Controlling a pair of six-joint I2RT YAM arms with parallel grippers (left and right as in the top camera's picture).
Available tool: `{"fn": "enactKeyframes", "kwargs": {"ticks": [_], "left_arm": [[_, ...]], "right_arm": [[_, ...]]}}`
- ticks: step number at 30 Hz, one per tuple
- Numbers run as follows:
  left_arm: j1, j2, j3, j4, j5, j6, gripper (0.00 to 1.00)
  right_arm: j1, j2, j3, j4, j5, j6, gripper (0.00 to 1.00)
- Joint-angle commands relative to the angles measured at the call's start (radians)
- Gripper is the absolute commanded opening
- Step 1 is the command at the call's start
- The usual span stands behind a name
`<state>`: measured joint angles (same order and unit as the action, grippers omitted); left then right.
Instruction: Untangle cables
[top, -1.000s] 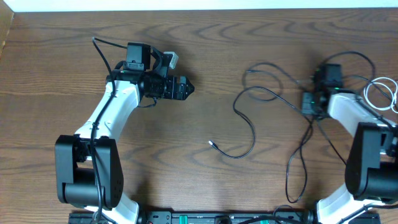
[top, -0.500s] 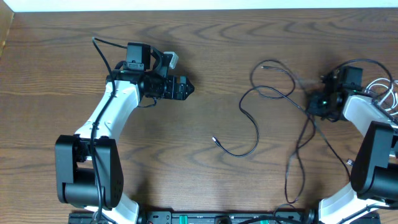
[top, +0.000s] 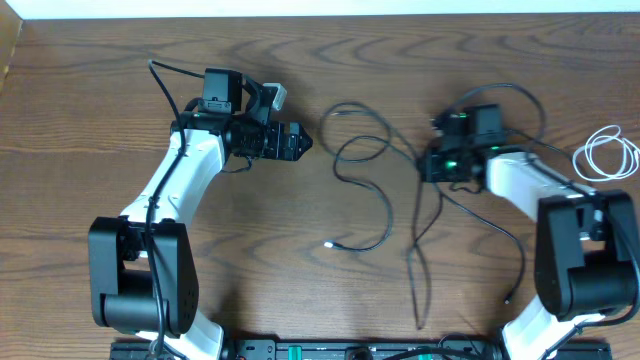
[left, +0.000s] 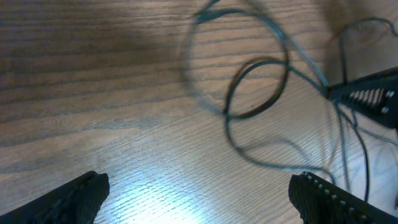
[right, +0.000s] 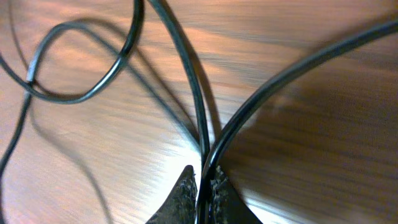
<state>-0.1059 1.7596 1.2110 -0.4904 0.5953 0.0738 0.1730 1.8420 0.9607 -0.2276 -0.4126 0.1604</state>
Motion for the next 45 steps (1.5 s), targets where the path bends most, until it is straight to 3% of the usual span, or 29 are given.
{"fn": "enactKeyframes", "kwargs": {"ticks": [1,7,11,14,17,24,30,32,33,34,35,45], "left_arm": [[0.002,-0.014,-0.011,0.0,-0.01,-0.009,0.98],[0.002,-0.014,-0.011,-0.001,-0.01,-0.009,0.98],[0.002,-0.014,-0.011,-0.001,-0.01,-0.009,0.98],[0.002,-0.014,-0.011,0.0,-0.01,-0.009,0.98],[0.002,-0.014,-0.011,0.001,-0.009,-0.009,0.97],[0.002,-0.014,-0.011,0.002,-0.01,-0.009,0.98],[0.002,-0.014,-0.011,0.002,-0.01,-0.009,0.98],[0.002,-0.014,-0.011,0.002,-0.01,-0.009,0.98],[0.002,-0.014,-0.011,0.002,-0.01,-0.009,0.98],[0.002,-0.014,-0.011,0.002,-0.01,-0.009,0.98],[0.002,-0.014,-0.011,0.002,-0.01,-0.009,0.98],[0.002,-0.014,-0.011,0.002,-0.009,-0.009,0.98]], "right_arm": [[0.093,0.011,-0.008,0.025,0.009,0.026,0.06],[0.201,0.011,-0.008,0.063,0.112,0.025,0.09],[0.183,0.0,0.011,0.077,0.14,0.026,0.37],[0.151,-0.023,0.035,0.076,0.076,0.027,0.65],[0.121,-0.041,0.043,0.072,0.035,0.027,0.7],[0.103,-0.039,0.034,-0.048,0.04,0.026,0.68],[0.143,-0.039,-0.004,-0.052,0.062,0.026,0.68],[0.15,-0.039,-0.008,-0.057,0.117,0.026,0.59],[0.15,-0.039,-0.008,-0.059,0.146,0.026,0.4],[0.15,-0.039,-0.008,-0.06,0.174,0.026,0.11],[0.148,-0.039,-0.008,-0.06,0.193,0.026,0.01],[0.121,-0.039,-0.008,-0.055,0.205,0.006,0.01]]}}
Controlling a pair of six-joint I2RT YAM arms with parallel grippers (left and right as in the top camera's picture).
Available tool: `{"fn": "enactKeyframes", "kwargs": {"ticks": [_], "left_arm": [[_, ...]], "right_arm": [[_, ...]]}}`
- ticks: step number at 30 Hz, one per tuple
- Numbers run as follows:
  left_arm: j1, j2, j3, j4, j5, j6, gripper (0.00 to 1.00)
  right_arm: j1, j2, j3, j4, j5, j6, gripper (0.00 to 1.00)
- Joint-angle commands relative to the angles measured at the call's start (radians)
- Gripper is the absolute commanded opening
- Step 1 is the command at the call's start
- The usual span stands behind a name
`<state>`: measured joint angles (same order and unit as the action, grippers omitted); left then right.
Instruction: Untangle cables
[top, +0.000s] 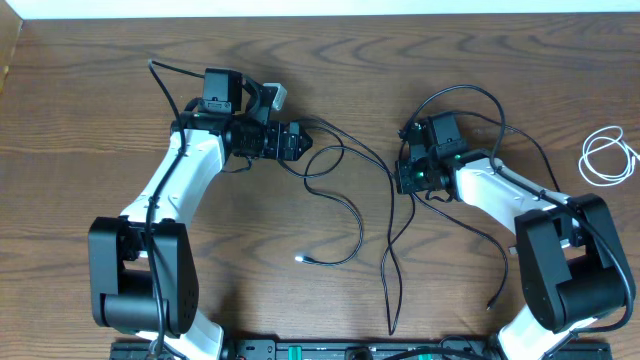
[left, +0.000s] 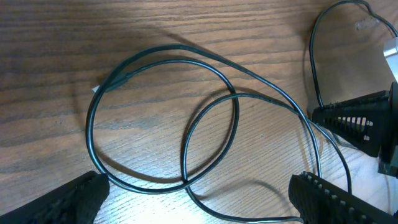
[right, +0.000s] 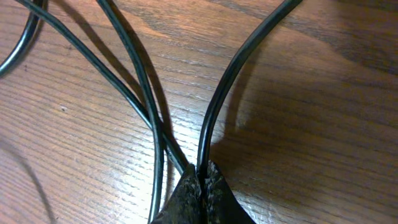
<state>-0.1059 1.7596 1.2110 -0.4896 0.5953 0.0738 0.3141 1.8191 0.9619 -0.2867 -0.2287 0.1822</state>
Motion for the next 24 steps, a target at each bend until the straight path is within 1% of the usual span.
{"fn": "enactKeyframes", "kwargs": {"ticks": [1,6,9,14,20,22,23,24], "left_arm": [[0.002,-0.014,-0.011,0.001,-0.009,-0.009,0.98],[0.002,-0.014,-0.011,0.001,-0.009,-0.009,0.98],[0.002,-0.014,-0.011,0.002,-0.009,-0.009,0.98],[0.002,-0.014,-0.011,0.002,-0.009,-0.009,0.98],[0.002,-0.014,-0.011,0.001,-0.01,-0.009,0.98],[0.002,-0.014,-0.011,0.001,-0.01,-0.009,0.98],[0.002,-0.014,-0.011,0.002,-0.009,-0.009,0.98],[0.002,-0.014,-0.011,0.002,-0.01,-0.009,0.98]], "right_arm": [[-0.027,-0.016,-0.008,0.005,0.021,-0.024,0.01],[-0.124,-0.016,-0.007,-0.006,0.053,-0.026,0.01],[-0.208,-0.016,-0.007,-0.032,0.145,-0.028,0.01],[-0.365,-0.016,-0.007,-0.035,0.178,-0.137,0.01],[-0.541,-0.016,-0.007,-0.031,0.177,-0.136,0.01],[-0.594,-0.016,-0.007,-0.021,0.177,-0.106,0.01],[-0.615,-0.016,-0.007,-0.015,0.17,-0.08,0.03],[-0.636,-0.016,-0.007,-0.01,0.159,-0.051,0.2]]}}
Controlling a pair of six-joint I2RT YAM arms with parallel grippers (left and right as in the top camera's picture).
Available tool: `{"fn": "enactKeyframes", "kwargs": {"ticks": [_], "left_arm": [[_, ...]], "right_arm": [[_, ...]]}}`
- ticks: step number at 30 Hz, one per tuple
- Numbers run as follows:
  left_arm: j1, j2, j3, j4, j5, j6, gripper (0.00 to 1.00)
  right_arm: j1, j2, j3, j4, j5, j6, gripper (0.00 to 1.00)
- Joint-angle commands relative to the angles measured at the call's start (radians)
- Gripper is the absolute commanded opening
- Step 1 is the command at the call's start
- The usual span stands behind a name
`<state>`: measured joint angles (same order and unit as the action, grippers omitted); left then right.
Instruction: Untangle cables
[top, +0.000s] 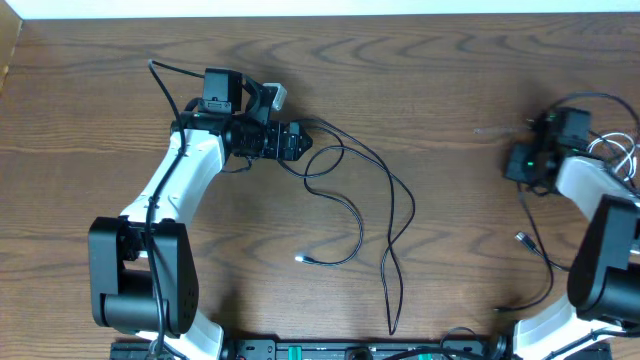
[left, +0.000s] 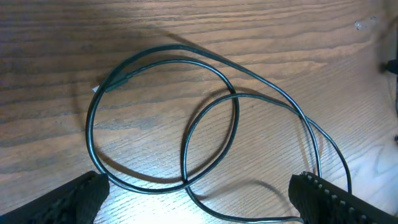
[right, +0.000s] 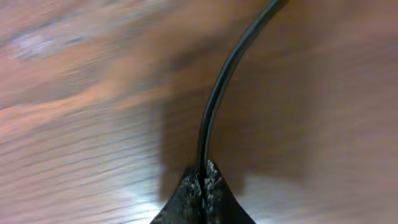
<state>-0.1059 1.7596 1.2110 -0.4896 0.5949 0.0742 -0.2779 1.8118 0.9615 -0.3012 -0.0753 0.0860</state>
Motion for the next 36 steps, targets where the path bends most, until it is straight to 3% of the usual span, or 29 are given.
{"fn": "enactKeyframes", "kwargs": {"ticks": [1,2,5,16,21,22,31,36], "left_arm": [[0.002,-0.014,-0.011,0.002,-0.009,-0.01,0.98],[0.002,-0.014,-0.011,0.002,-0.009,-0.01,0.98],[0.002,-0.014,-0.011,0.002,-0.009,-0.01,0.98],[0.002,-0.014,-0.011,0.002,-0.009,-0.01,0.98],[0.002,-0.014,-0.011,0.002,-0.009,-0.01,0.98],[0.002,-0.014,-0.011,0.002,-0.009,-0.01,0.98],[0.002,-0.014,-0.012,-0.002,-0.009,-0.01,0.98],[0.002,-0.014,-0.012,-0.002,-0.009,-0.01,0.98]], "right_arm": [[-0.061,-0.009,-0.007,0.009,-0.012,0.064,0.45],[-0.076,-0.01,-0.006,0.01,-0.04,0.074,0.62],[-0.11,-0.035,-0.005,-0.033,-0.159,0.081,0.99],[-0.118,-0.439,-0.003,-0.447,0.014,0.217,0.99],[-0.118,-0.506,-0.021,-0.565,0.014,0.246,0.98],[-0.117,-0.505,-0.03,-0.573,0.014,0.257,0.93],[-0.118,-0.503,-0.309,-0.428,0.135,0.547,0.79],[-0.118,-0.503,-0.383,-0.367,0.211,0.627,0.93]]}}
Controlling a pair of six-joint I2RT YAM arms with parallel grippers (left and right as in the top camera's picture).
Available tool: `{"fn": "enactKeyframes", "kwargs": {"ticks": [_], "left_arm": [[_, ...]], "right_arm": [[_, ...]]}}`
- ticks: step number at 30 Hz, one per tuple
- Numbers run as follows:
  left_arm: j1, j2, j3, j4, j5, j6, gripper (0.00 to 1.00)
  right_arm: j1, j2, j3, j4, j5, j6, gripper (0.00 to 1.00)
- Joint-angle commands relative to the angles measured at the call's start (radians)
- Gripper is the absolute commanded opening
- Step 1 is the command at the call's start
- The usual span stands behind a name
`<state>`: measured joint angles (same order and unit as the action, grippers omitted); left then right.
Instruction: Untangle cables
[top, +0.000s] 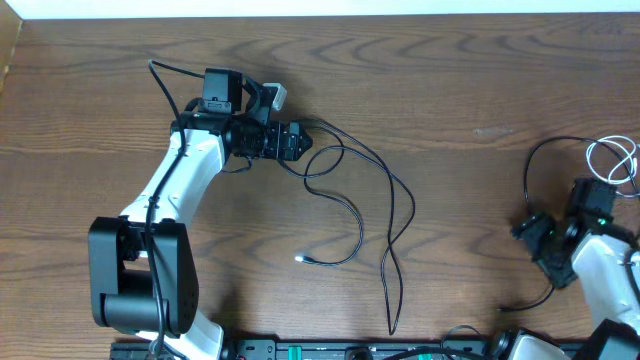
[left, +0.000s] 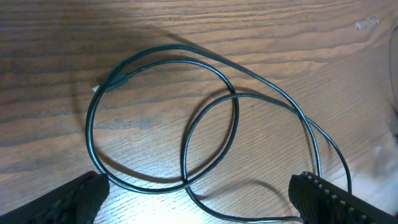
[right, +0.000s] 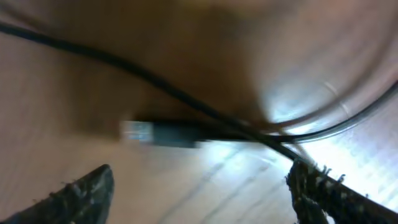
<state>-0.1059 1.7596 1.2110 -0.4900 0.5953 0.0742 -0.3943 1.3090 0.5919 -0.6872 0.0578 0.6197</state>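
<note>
One black cable (top: 411, 205) lies looped in the middle of the table, running from my left gripper (top: 305, 142) down to the front edge. In the left wrist view its loops (left: 186, 62) lie just beyond my open left gripper (left: 199, 199), whose fingers (left: 68, 199) hold nothing. A second black cable (top: 527, 185) lies apart at the right side. My right gripper (top: 530, 235) is open beside it. The right wrist view, blurred, shows that cable's plug (right: 168, 132) beyond the open right gripper (right: 199, 186).
A coiled white cable (top: 612, 155) lies at the far right edge, just beyond the second black cable. A small light-tipped cable end (top: 300, 259) rests left of centre. The brown wooden table (top: 100, 80) carries everything.
My right gripper was shut on the second black cable at the far right. Now it is open, lower and nearer the front, and the cable lies on the table. The left arm is unchanged.
At first both black cables lay crossed right of centre, my right gripper shut on one. Then the gripper and cables were nearer the left gripper. Later the held cable was at the far right, apart from the other. Now it lies there released.
</note>
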Motion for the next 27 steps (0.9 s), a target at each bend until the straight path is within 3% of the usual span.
{"fn": "enactKeyframes", "kwargs": {"ticks": [1,15,21,27], "left_arm": [[0.002,-0.014,-0.012,-0.002,-0.009,-0.01,0.98],[0.002,-0.014,-0.013,-0.002,-0.009,-0.01,0.98],[0.002,-0.014,-0.013,-0.002,-0.009,-0.01,0.98],[0.002,-0.014,-0.013,-0.002,-0.009,-0.01,0.98]], "right_arm": [[-0.002,0.0,-0.014,0.019,0.096,0.093,0.93],[0.0,0.0,-0.019,0.037,0.183,0.082,0.88],[0.0,0.0,-0.067,0.097,0.139,0.082,0.73],[0.0,0.0,-0.148,0.167,0.074,0.082,0.68]]}}
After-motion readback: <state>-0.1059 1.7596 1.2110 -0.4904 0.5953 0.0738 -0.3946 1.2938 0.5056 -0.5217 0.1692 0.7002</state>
